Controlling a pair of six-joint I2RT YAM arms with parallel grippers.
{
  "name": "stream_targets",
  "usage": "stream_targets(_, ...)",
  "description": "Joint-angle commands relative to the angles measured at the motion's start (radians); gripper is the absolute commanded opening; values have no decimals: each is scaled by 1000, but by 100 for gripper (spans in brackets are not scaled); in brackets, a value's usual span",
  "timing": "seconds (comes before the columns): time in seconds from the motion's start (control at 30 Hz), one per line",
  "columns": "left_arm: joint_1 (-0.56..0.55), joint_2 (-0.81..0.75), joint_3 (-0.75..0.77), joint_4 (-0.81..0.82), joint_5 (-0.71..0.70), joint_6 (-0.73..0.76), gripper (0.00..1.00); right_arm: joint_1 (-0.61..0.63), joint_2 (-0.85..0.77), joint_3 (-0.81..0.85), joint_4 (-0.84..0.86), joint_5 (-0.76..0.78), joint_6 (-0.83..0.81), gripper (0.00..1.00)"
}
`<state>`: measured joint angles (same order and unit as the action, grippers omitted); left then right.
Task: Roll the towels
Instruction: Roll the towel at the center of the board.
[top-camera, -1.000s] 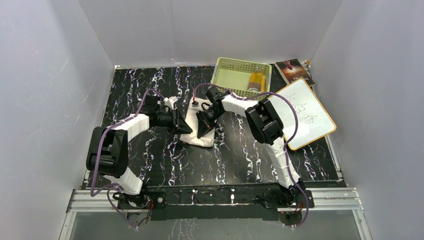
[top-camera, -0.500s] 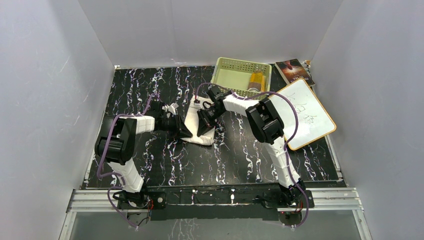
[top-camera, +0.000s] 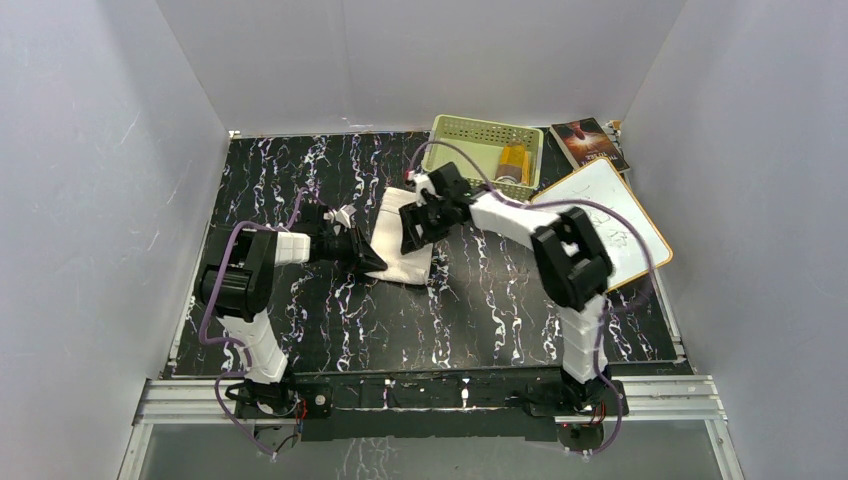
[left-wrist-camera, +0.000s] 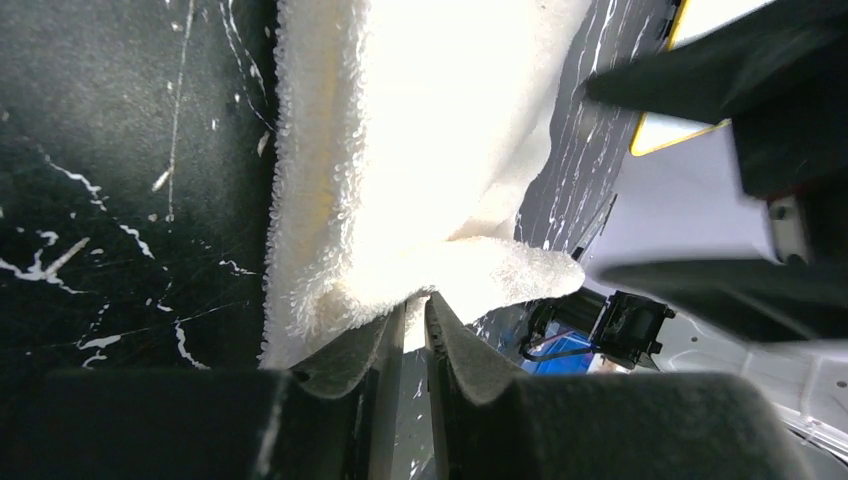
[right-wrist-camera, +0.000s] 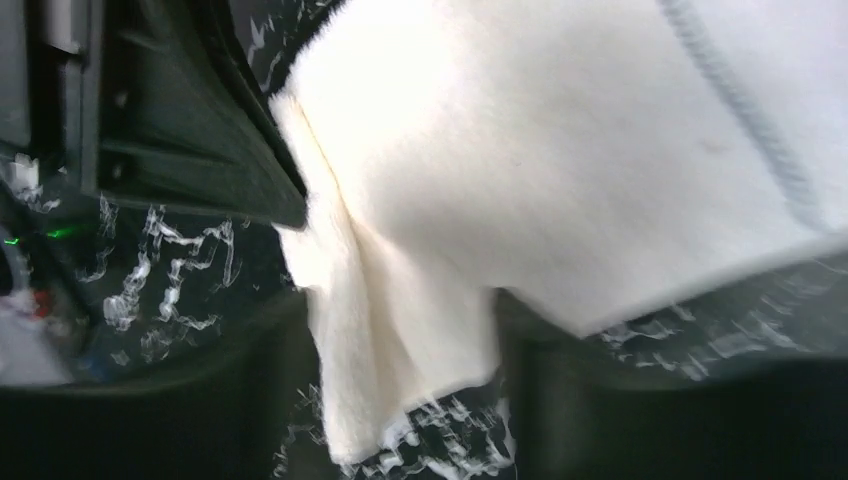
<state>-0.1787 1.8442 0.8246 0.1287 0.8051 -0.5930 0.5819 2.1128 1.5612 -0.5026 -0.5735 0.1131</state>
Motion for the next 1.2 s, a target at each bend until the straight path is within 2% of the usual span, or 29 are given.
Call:
stream_targets(0.0, 4, 62, -63, -21, -154, 24, 15, -22, -391, -330, 554, 376, 170, 96)
stream_targets(0.03, 4, 63, -63, -17, -151, 24, 15, -30, -415, -399, 627, 350, 205, 98)
stream_targets(0.07, 4, 65, -60, -18, -150, 24, 15, -43, -399, -414, 639, 257, 199, 96)
stream_targets(0.1, 4, 67, -57, -21, -149, 25, 15, -53, -357, -386, 597, 141, 181, 82)
stream_targets(0.17, 4, 64, -49, -35, -151, 33, 14, -50, -253, -269, 441, -7, 120, 37)
stream_targets(0.27, 4, 56, -51, -41, -152, 33, 14, -12, -207, -213, 379, -112, 51, 6)
stream_targets(0.3, 4, 55, -52, -41, -152, 34, 14, 2, -200, -207, 379, -142, 30, 0)
stream_targets(0.5, 4, 67, -54, -42, -152, 35, 11, 28, -48, 6, 91, -299, -128, 0)
stream_targets(0.77, 4, 85, -42, -59, -159, 46, 6, 61, 124, 205, -216, -341, -310, 0)
stream_targets(1.03, 4, 102, -26, -96, -166, 65, 4, 60, 204, 264, -357, -295, -414, 0)
stream_targets(1.17, 4, 109, -27, -104, -171, 70, 4, 24, 187, 202, -353, -294, -426, 0)
